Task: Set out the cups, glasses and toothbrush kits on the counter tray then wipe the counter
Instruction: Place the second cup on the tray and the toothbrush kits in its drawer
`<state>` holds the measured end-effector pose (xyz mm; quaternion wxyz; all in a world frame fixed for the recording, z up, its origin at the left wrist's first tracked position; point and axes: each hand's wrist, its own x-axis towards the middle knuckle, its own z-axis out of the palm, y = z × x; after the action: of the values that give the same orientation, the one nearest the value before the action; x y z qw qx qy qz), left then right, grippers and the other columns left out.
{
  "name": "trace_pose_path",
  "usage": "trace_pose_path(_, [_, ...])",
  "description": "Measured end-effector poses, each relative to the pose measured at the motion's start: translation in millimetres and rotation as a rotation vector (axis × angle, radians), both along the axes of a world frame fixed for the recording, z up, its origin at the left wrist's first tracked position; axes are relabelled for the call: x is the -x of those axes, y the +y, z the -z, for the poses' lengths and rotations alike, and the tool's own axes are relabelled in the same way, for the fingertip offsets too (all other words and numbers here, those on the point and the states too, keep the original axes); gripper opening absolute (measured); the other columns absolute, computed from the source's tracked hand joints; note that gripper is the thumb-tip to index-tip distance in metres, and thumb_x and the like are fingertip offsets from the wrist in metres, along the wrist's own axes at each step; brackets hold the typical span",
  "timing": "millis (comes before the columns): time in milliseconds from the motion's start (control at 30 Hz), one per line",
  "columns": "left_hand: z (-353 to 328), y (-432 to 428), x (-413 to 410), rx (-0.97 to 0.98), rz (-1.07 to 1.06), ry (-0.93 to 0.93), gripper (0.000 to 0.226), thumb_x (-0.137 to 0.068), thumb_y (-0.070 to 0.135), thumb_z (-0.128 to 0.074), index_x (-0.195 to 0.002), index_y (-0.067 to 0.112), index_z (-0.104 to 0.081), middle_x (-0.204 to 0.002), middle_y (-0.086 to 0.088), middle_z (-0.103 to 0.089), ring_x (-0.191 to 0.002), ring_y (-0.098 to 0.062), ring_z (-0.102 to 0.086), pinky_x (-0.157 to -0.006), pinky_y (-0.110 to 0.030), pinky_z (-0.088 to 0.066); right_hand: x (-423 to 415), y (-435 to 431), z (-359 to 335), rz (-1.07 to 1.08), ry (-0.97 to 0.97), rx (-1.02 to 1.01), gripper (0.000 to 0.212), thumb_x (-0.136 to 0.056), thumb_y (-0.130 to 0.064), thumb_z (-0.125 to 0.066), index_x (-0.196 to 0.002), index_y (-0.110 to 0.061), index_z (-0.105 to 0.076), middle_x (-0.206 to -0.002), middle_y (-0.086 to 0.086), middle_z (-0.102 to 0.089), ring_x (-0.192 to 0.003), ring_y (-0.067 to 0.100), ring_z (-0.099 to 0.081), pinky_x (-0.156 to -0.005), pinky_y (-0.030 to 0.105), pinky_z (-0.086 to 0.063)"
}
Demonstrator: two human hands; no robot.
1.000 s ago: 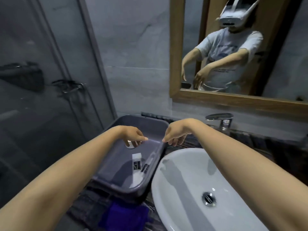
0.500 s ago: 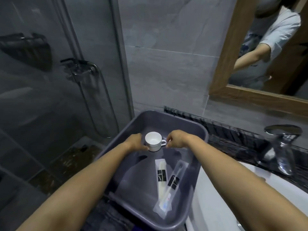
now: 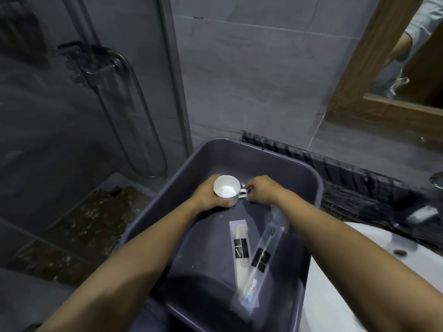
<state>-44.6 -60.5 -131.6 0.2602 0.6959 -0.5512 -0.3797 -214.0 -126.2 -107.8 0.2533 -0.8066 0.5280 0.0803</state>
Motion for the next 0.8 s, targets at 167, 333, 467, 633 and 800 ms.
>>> trace_pose_path(167, [5,-1,-3,0.024,-0.027,0.047,0.076,-0.056,0.02,-0.087,-0.121,0.019,-0.047,-0.112,0.005,-0.053,-0.104,-0.015,-0.053,-0.082,-0.023,-0.038,5,1,5,0.041,-0.032,-0.016,0.024,-0.083,-0.022,-0.067,-0.104,-0.01,-0.07,-0.111,0.01,-0.068,-0.102,0.027,-0.062,-0.09,0.036,-0.051])
trace_pose_path(333, [2,2,-12,0.027,-0.048,0.043,0.074,-0.057,0.016,-0.086,-0.12,0.018,-0.047,-0.108,0.005,-0.054,-0.098,-0.013,-0.052,-0.081,-0.023,-0.04,5,11,14,0.018,0.006,-0.083,0.037,-0.079,-0.031,-0.072,-0.111,-0.014,-0.067,-0.116,0.006,-0.065,-0.108,0.024,-0.059,-0.095,0.034,-0.048])
trace_pose_path(467, [-6,5,-15,0.052,-0.08,0.085,0.074,-0.056,0.014,-0.086,-0.119,0.018,-0.047,-0.109,0.002,-0.056,-0.1,-0.017,-0.055,-0.08,-0.032,-0.052,-1,22,18,-0.052,0.017,-0.139,0.046,-0.074,-0.032,-0.077,-0.115,-0.017,-0.063,-0.112,0.001,-0.06,-0.108,0.02,-0.056,-0.092,0.029,-0.044])
trace_pose_path(633, [-20,10,-14,0.083,-0.074,0.071,0.073,-0.058,0.017,-0.085,-0.121,0.017,-0.047,-0.109,0.004,-0.054,-0.101,-0.017,-0.055,-0.074,-0.031,-0.054,-10,35,28,-0.155,0.033,-0.147,0.034,-0.072,-0.023,-0.079,-0.1,-0.016,-0.061,-0.104,0.001,-0.046,-0.091,0.019,-0.049,-0.081,0.028,-0.042])
trace_pose_path(800, [-27,17,-14,0.094,-0.067,0.075,0.072,-0.058,0.021,-0.084,-0.12,0.021,-0.046,-0.112,0.005,-0.055,-0.101,-0.014,-0.054,-0.058,-0.015,-0.05,-16,47,29,-0.227,0.123,-0.087,0.022,-0.076,-0.017,-0.072,-0.066,-0.02,-0.053,-0.1,0.011,-0.066,-0.084,0.02,-0.054,-0.073,0.029,-0.045])
